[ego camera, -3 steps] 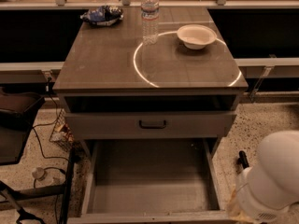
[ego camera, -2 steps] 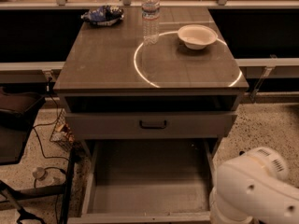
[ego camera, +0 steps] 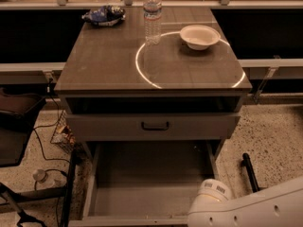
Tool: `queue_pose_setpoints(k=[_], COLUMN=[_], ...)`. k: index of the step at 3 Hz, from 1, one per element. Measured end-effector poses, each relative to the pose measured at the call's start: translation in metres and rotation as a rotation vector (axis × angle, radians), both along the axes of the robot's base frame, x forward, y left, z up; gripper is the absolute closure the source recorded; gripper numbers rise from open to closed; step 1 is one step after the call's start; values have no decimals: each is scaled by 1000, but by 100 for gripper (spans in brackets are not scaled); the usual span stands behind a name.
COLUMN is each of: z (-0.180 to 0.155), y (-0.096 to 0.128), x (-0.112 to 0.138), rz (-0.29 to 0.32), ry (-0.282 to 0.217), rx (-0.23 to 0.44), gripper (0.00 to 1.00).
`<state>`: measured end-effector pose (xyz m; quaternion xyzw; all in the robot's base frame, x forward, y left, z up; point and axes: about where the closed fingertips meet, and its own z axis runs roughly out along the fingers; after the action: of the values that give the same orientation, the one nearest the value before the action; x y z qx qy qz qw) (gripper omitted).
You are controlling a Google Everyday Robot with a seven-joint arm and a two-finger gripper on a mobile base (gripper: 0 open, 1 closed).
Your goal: Close middle drawer
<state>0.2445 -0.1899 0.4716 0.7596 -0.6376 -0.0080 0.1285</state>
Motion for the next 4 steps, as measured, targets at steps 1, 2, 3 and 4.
queue_pose_setpoints(k=[1,2,3,4], z=[-28,-49,-66,-73], y=[-1,2,16,28], x=[-8,-2,28,47], rz=[-85,-168,-190,-185], ry=[18,16,-40,-76], rx=[-30,-37,9,55], gripper=[100,100,100,100])
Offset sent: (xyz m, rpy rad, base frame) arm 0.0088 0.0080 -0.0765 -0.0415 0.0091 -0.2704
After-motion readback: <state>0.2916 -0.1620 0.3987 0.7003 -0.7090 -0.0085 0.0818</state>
